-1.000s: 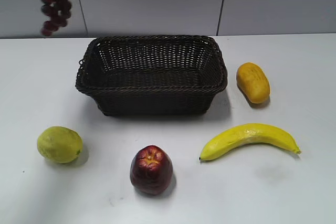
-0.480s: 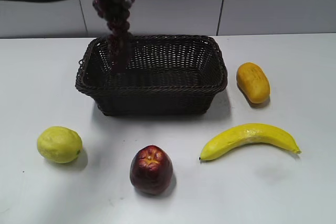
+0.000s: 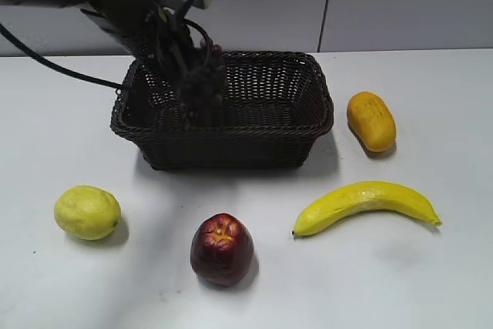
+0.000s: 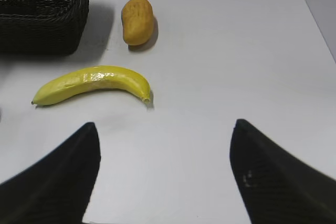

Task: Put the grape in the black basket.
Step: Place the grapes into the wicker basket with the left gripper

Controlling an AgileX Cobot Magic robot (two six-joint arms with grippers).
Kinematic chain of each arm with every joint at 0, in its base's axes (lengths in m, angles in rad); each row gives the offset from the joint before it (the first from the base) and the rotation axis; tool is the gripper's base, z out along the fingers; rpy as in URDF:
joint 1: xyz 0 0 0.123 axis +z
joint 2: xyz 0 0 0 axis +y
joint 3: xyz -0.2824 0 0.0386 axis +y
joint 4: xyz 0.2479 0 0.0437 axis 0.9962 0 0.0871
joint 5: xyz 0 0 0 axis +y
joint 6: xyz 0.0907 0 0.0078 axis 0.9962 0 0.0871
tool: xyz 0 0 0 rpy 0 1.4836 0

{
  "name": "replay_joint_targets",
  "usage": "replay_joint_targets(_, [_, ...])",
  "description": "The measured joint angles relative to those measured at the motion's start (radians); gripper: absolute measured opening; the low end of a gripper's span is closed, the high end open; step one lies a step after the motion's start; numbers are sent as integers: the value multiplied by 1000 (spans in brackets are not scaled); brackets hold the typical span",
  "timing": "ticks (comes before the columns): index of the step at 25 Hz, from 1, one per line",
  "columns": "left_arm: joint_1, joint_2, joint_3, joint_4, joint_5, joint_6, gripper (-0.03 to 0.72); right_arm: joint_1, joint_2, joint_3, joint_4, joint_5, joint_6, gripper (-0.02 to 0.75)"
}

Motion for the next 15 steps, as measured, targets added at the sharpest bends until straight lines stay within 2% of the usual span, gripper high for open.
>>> replay_joint_targets(2, [-6, 9, 0, 8, 10, 0, 104, 0, 0, 0, 0, 0, 0, 585])
replay_joint_targets(4, [-6, 11, -1, 10, 16, 0, 157, 0, 0, 0, 0, 0, 0, 585])
replay_joint_targets(5, [-6, 11, -3, 11, 19, 0, 210, 0, 0, 0, 0, 0, 0, 585])
replay_joint_targets(9, [-6, 11, -6, 14, 46, 0, 562, 0, 0, 0, 0, 0, 0, 585])
replay_joint_targets(10, [-6, 11, -6, 14, 54, 0, 599, 0, 0, 0, 0, 0, 0, 585])
replay_joint_targets(15, [-6, -16, -6, 16, 107, 0, 615, 0, 0, 0, 0, 0, 0, 585])
